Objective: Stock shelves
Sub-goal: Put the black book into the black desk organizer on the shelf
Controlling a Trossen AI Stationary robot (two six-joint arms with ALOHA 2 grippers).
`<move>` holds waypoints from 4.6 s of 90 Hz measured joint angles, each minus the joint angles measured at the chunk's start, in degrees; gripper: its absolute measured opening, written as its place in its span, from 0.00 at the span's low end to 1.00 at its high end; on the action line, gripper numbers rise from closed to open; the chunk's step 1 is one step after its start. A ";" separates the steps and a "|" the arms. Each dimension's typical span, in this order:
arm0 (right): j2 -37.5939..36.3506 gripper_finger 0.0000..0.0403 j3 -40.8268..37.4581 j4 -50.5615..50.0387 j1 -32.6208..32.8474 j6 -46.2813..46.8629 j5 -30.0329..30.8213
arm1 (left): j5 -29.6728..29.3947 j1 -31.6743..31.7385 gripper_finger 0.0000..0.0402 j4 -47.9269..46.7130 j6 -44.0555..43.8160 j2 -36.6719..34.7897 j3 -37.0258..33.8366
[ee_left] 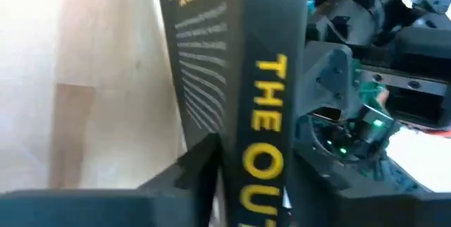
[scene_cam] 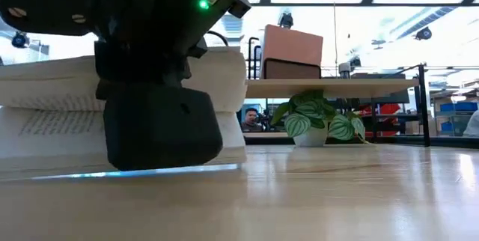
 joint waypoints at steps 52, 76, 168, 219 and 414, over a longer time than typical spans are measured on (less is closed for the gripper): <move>0.07 0.27 2.49 -3.04 0.10 5.81 -0.27 | -5.12 0.07 0.10 0.04 7.53 -2.58 4.45; -0.41 0.45 6.98 -10.75 1.40 8.55 3.80 | -7.60 0.07 0.09 -9.37 11.86 -2.67 9.98; -2.78 0.02 4.81 -68.56 6.10 71.75 -3.06 | -54.85 -0.07 0.10 -38.07 13.25 -5.46 51.84; -2.80 0.00 -3.06 -68.69 7.36 88.80 -2.60 | -64.57 0.15 0.10 -13.52 15.05 -5.42 55.95; -59.57 0.43 -28.67 -42.70 -1.79 71.24 4.39 | -63.61 -5.99 0.10 46.30 20.92 -30.98 -6.00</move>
